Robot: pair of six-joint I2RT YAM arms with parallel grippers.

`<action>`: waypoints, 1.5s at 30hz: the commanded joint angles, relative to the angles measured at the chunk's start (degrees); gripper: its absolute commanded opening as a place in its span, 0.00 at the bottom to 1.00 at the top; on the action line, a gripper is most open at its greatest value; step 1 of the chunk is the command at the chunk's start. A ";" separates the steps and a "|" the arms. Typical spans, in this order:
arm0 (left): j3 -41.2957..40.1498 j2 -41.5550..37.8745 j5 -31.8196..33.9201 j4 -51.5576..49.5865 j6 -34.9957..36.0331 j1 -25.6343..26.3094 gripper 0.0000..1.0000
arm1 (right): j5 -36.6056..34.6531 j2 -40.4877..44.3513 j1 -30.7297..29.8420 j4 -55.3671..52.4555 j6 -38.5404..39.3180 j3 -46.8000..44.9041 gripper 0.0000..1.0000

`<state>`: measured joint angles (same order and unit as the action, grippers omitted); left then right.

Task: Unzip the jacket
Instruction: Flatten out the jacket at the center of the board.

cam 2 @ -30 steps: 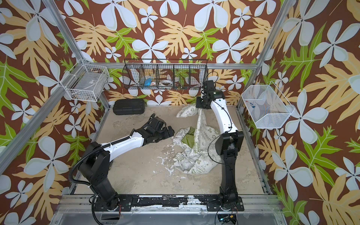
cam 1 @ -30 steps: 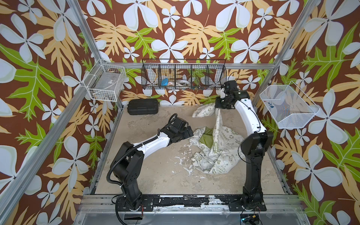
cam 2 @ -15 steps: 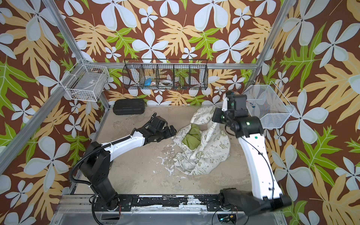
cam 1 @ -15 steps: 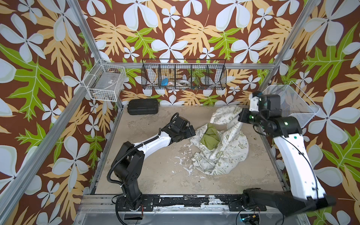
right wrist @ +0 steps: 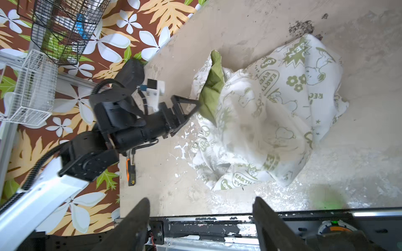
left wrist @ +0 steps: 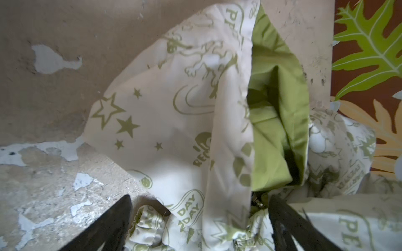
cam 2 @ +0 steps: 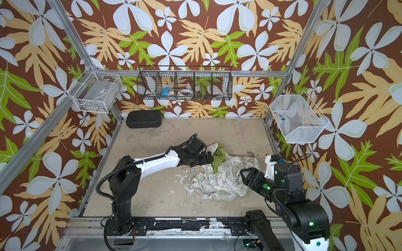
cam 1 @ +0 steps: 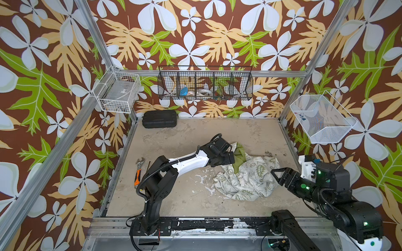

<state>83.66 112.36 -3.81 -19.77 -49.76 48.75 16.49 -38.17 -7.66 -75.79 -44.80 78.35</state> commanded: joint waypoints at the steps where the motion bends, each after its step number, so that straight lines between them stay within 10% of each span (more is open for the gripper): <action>1: 1.11 1.98 1.74 -0.50 -1.45 -0.03 0.95 | 0.32 -1.89 -0.15 -2.30 0.91 1.65 0.75; 7: 8.79 8.64 -1.22 3.21 1.72 -0.39 0.73 | -6.63 -11.25 -0.07 3.57 11.83 2.80 0.87; 13: 15.64 11.56 -7.04 7.76 4.06 -5.36 0.17 | -9.56 -25.81 -0.14 14.14 17.74 10.09 0.88; 17: 21.20 6.79 -2.76 7.09 13.44 -10.34 0.00 | -8.22 -33.26 0.27 16.46 20.37 14.49 0.86; 31: 28.78 -15.16 -11.95 12.49 42.35 -18.52 0.00 | 6.20 -29.18 2.12 35.80 25.92 2.37 0.88; 36: 24.11 -21.61 -19.28 11.49 46.66 -17.55 0.00 | 10.01 -31.49 2.12 56.43 35.22 -0.94 0.89; 45: 12.43 -34.43 -24.70 -1.07 57.98 -12.11 0.00 | 21.44 -44.67 1.36 58.53 38.10 9.84 0.83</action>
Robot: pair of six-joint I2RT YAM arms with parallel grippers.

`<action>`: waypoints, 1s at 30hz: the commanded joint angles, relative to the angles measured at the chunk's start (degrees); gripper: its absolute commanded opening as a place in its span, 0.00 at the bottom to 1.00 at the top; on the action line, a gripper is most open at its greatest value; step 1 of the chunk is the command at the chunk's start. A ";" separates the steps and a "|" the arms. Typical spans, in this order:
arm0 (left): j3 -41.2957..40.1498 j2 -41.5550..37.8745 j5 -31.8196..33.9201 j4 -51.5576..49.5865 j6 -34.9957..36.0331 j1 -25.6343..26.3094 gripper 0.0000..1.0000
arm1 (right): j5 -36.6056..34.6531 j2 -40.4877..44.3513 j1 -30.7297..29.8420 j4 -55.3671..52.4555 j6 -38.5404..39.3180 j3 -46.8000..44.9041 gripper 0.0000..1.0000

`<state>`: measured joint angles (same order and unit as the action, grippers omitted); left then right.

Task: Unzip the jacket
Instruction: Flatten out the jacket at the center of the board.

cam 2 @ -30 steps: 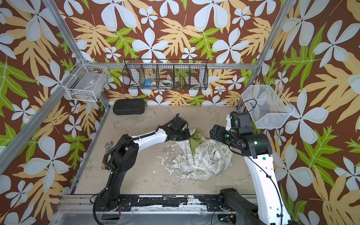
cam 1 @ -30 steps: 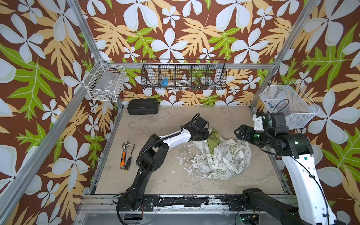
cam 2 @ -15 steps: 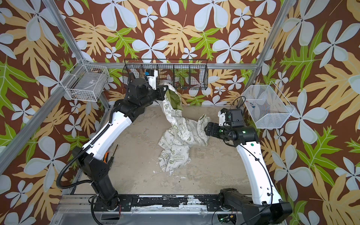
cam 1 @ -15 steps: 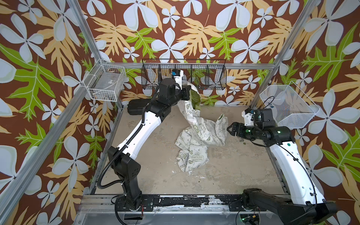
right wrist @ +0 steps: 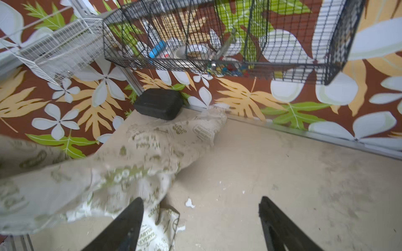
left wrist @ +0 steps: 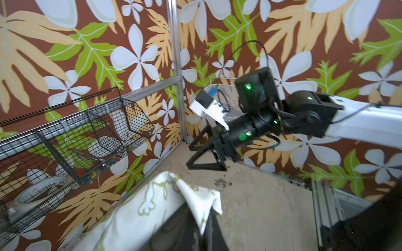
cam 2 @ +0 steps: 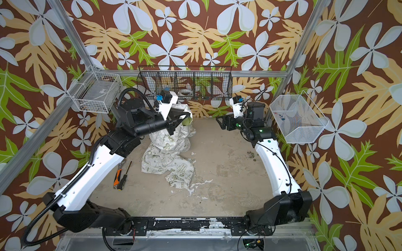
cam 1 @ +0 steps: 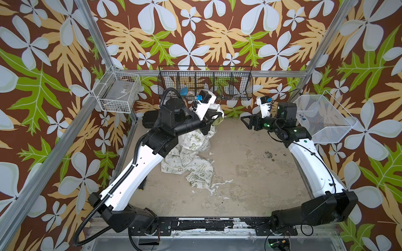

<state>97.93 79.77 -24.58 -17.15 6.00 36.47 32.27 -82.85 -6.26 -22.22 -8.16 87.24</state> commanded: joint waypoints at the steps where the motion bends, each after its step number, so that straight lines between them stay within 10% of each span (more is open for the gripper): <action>1: -3.05 -2.75 -5.42 -4.69 1.32 0.42 0.00 | 6.35 0.34 -0.07 4.66 2.45 0.94 0.83; 11: -9.07 -7.18 -4.72 -6.78 -2.55 1.57 0.00 | 12.69 15.14 -13.84 -4.65 21.74 -10.08 0.95; 30: -7.83 -4.84 -6.04 -3.67 -10.62 2.50 0.00 | 18.07 12.34 -17.97 -1.34 18.01 -7.68 0.94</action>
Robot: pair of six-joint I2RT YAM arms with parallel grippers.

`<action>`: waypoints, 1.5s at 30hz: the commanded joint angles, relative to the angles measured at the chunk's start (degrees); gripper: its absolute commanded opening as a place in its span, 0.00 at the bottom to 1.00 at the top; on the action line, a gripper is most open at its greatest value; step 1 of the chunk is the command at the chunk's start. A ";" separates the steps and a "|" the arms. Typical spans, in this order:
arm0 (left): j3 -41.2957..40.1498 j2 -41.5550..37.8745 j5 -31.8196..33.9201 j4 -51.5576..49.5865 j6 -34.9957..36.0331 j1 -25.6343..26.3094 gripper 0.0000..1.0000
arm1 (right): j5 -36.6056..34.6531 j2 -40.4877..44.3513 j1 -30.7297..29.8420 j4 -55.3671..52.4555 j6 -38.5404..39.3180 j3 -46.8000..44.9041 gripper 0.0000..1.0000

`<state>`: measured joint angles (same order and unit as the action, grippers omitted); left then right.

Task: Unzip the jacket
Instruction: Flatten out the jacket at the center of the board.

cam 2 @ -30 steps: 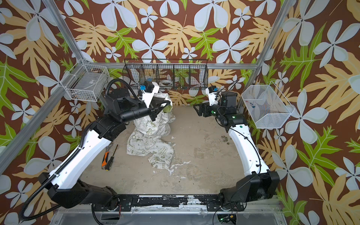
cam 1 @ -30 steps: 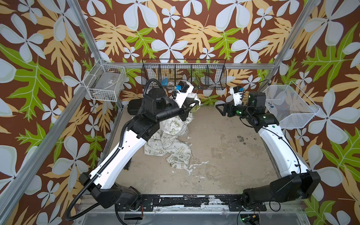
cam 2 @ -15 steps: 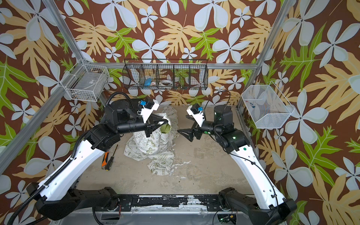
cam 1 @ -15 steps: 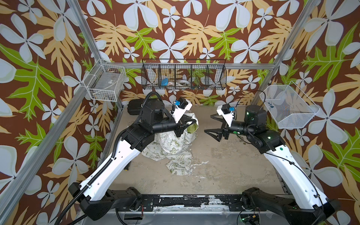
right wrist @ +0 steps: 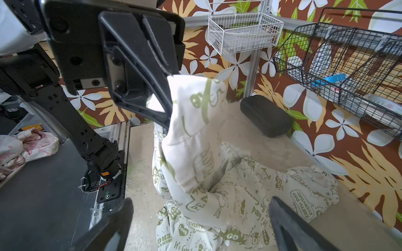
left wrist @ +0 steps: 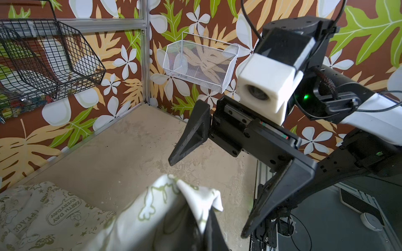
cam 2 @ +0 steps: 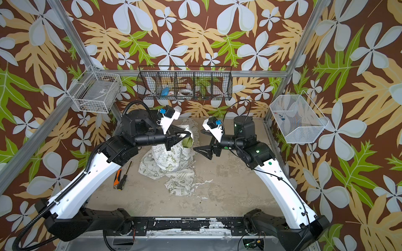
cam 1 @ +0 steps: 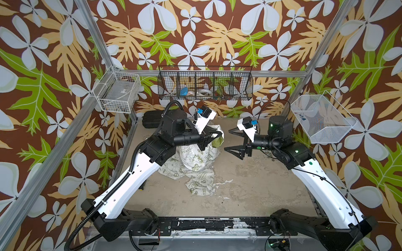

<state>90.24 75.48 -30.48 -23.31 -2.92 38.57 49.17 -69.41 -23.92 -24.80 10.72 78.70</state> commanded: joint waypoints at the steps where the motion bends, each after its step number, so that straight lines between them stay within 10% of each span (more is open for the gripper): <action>1: -0.28 -0.68 0.45 2.53 -1.82 0.53 0.00 | 1.94 -1.86 -0.40 1.16 -1.09 1.26 0.92; 10: -0.12 -0.84 0.63 2.39 -2.53 0.72 0.00 | 0.37 -5.82 -1.76 6.11 -4.83 2.02 0.75; 18: -0.11 -1.03 1.99 2.62 -2.08 0.85 0.00 | -3.15 -11.27 -3.18 21.77 -13.87 0.79 0.00; 20: 0.38 -1.17 4.08 2.42 -0.82 0.80 0.06 | -5.70 -13.71 -3.26 21.51 -15.13 4.32 0.00; 22: 1.73 -1.18 9.29 0.72 0.52 0.76 0.80 | -11.76 -15.50 -3.24 20.16 -14.80 9.47 0.00; 23: 1.99 -1.48 12.71 0.15 0.63 0.81 0.98 | -15.48 -15.72 -3.08 19.53 -14.48 11.97 0.00; 29: -4.04 -7.73 25.40 1.55 6.30 0.81 1.00 | -33.48 -19.82 6.10 15.25 -17.64 34.19 0.00; 37: -18.21 -12.84 24.86 10.92 5.88 0.80 1.00 | -38.57 -23.81 8.97 8.00 -18.98 54.10 0.00; 45: -34.04 -9.73 17.92 31.61 -8.14 0.87 1.00 | -40.82 -21.50 9.01 4.96 -16.25 55.34 0.00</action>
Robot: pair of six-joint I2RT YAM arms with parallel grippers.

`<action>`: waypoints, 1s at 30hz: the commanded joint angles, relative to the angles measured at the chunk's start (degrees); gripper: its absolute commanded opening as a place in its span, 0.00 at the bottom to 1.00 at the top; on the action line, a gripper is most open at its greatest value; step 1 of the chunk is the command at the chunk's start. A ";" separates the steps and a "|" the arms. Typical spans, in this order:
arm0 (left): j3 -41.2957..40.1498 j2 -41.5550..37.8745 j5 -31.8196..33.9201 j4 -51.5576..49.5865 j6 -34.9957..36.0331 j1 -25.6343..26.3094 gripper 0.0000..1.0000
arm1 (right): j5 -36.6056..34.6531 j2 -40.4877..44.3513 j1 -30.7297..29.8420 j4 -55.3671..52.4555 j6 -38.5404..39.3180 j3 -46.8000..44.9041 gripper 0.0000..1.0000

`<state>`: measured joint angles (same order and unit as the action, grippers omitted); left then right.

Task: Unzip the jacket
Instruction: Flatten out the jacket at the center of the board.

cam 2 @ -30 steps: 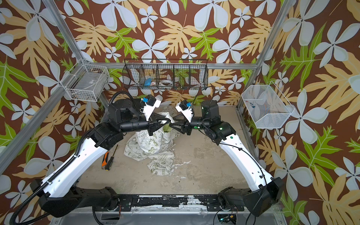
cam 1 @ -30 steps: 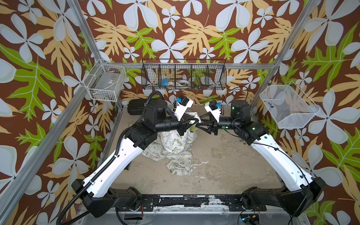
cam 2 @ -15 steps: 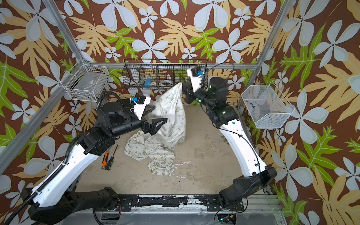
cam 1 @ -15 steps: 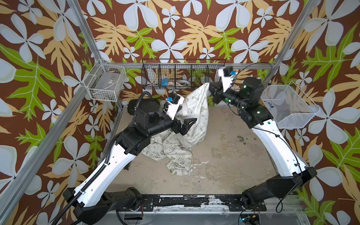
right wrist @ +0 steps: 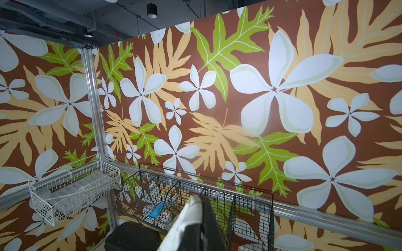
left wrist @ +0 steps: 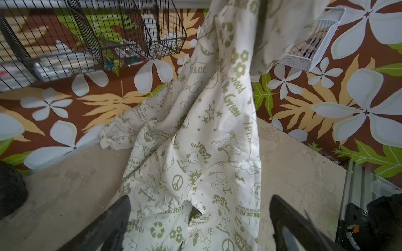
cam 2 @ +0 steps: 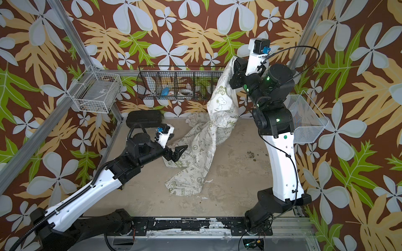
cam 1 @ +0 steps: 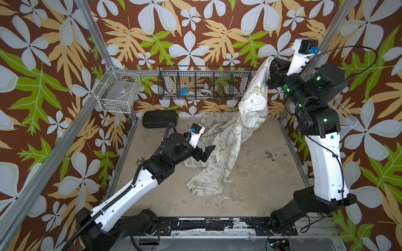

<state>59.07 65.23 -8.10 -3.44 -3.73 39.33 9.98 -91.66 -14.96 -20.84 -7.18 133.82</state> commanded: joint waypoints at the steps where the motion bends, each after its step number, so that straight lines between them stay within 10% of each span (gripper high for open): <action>1: -4.77 0.89 -5.40 15.55 -9.54 0.43 1.00 | -1.55 1.07 0.06 1.00 2.01 -0.02 0.00; 13: -8.85 8.16 7.16 23.57 -9.51 15.37 1.00 | 0.36 1.74 0.10 1.02 3.40 -0.31 0.00; 18: -9.28 12.03 17.66 25.95 -12.94 17.55 1.00 | 0.24 1.83 0.03 0.63 3.58 -0.40 0.00; 30: -2.43 23.64 19.75 25.39 -14.53 20.51 1.00 | -0.42 2.10 0.02 0.15 5.22 -0.23 0.00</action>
<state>55.22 87.72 9.89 21.34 -17.45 59.24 10.22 -90.00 -14.92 -22.65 -2.72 133.21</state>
